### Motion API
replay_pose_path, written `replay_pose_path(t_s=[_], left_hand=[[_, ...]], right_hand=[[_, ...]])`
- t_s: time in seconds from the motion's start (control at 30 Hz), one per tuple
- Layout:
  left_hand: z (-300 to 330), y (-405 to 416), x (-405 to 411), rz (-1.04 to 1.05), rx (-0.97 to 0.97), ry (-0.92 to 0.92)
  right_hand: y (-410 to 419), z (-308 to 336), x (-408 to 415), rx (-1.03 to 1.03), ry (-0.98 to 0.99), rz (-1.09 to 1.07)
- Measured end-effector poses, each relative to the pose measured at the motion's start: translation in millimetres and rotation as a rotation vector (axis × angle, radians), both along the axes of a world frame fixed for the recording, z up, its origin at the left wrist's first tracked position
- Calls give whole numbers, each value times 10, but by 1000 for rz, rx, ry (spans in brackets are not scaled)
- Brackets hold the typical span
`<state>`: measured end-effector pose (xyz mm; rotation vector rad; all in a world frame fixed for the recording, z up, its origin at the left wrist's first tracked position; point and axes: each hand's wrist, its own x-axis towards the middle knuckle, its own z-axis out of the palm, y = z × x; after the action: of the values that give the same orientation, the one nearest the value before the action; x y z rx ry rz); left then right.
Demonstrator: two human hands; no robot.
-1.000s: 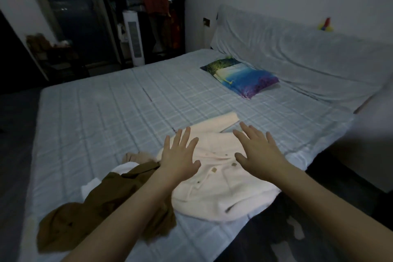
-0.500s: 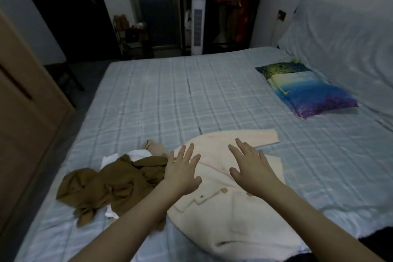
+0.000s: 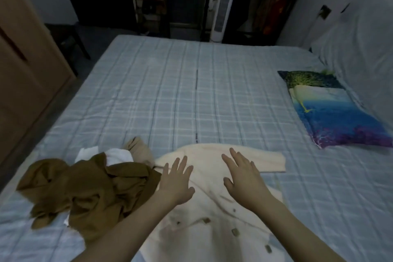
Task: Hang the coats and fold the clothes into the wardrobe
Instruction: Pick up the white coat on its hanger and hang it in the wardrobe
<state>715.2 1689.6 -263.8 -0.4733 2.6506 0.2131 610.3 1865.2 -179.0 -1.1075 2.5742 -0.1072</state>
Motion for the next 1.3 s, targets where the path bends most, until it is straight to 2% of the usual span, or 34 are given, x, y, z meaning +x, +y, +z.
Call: replay_pose_path(t_s=[0.27, 0.53, 0.67, 0.77, 0.93, 1.1, 1.3], left_hand=[[-641, -161, 12, 199, 93, -134], [-1396, -58, 381, 624, 278, -252], [-1707, -29, 493, 750, 196, -218], [-1905, -94, 536, 810, 154, -174], [-2251, -68, 515, 754, 196, -265], [-2410, -182, 591, 734, 219, -160], [-2411, -234, 683, 686, 268, -178]], right_hand=[[-395, -807, -375, 17, -160, 96], [-751, -1719, -478, 122, -313, 257], [-1012, -2134, -608, 155, -347, 337], [-1359, -2409, -742, 130, -319, 384], [-2014, -2800, -922, 76, -235, 475], [-2329, -3192, -987, 267, -127, 587], [-2566, -3183, -1011, 323, 94, 731]])
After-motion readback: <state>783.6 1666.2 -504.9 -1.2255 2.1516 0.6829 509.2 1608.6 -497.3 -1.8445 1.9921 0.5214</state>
